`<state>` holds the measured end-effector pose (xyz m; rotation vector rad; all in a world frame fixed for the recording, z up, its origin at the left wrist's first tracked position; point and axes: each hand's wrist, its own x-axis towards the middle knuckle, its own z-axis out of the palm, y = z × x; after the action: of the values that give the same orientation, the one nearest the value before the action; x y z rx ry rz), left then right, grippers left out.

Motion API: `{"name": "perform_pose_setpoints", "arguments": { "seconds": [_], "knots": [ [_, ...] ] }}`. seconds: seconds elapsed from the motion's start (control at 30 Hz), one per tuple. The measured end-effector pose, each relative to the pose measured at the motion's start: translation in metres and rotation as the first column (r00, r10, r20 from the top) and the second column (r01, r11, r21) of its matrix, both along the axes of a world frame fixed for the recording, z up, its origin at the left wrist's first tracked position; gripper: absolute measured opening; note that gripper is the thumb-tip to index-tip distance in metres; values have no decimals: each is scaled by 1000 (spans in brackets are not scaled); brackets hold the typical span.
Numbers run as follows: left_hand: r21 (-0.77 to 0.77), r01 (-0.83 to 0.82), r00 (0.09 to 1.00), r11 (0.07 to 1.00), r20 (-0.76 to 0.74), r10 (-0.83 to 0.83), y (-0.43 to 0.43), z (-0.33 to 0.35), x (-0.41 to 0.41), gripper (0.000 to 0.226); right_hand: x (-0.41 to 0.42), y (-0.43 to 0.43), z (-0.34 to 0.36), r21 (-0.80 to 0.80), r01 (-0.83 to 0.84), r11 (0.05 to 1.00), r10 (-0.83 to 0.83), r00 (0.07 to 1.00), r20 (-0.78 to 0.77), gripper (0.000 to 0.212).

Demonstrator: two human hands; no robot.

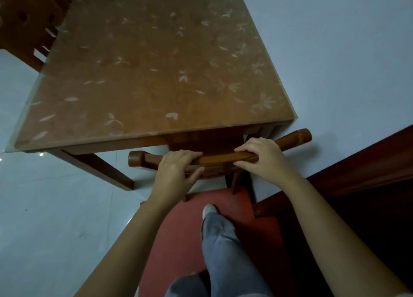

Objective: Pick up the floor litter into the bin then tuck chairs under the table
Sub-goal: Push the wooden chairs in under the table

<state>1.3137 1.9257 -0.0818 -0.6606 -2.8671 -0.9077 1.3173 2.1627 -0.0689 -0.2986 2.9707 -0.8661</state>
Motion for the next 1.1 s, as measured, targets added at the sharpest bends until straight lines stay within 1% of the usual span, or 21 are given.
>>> {"name": "perform_pose_setpoints", "arguments": {
  "seconds": [0.07, 0.17, 0.33, 0.43, 0.6, 0.7, 0.77, 0.83, 0.93, 1.0, 1.1],
  "knots": [
    [-34, -32, 999, 999, -10, 32, -2, 1, 2, 47, 9, 6, -2, -59, 45, 997, -48, 998, -34, 29],
    [-68, -85, 996, 994, -22, 84, -2, -1, 2, 44, 12, 20, -2, -57, 61, 996, -64, 997, -44, 29],
    [44, -225, 974, 973, 10, 225, 13, -4, 5, 27, 1, 33, 7, -16, -17, 1000, 17, 1000, -14, 25],
    [80, -283, 959, 956, 4, 284, 19, -9, 8, 24, -2, 36, 9, -5, -38, 999, 38, 999, 1, 25],
    [39, -272, 962, 962, 27, 271, 16, -8, 4, 33, -11, 40, 10, 3, -55, 998, 55, 998, 38, 27],
    [15, -261, 965, 965, 29, 261, 17, -7, 4, 32, -15, 40, 12, -1, -78, 997, 78, 995, 62, 29],
    [3, -250, 968, 968, 20, 250, 17, -6, 4, 33, -15, 39, 11, 7, -92, 996, 91, 994, 52, 29],
    [-5, -247, 969, 969, 11, 247, 16, -6, 6, 38, -15, 39, 10, 15, -96, 995, 96, 994, 51, 30],
    [-16, -236, 972, 972, 4, 236, 16, -2, 10, 41, -16, 37, 18, 10, -127, 992, 125, 985, 115, 31],
    [-41, -222, 975, 974, -11, 222, 13, 3, 13, 42, -17, 34, 24, -12, -158, 987, 158, 973, 170, 33],
    [-57, -270, 961, 961, -73, 266, 2, 12, 21, 36, -17, 17, 31, -59, -186, 981, 193, 970, 149, 32]
  ]
}}
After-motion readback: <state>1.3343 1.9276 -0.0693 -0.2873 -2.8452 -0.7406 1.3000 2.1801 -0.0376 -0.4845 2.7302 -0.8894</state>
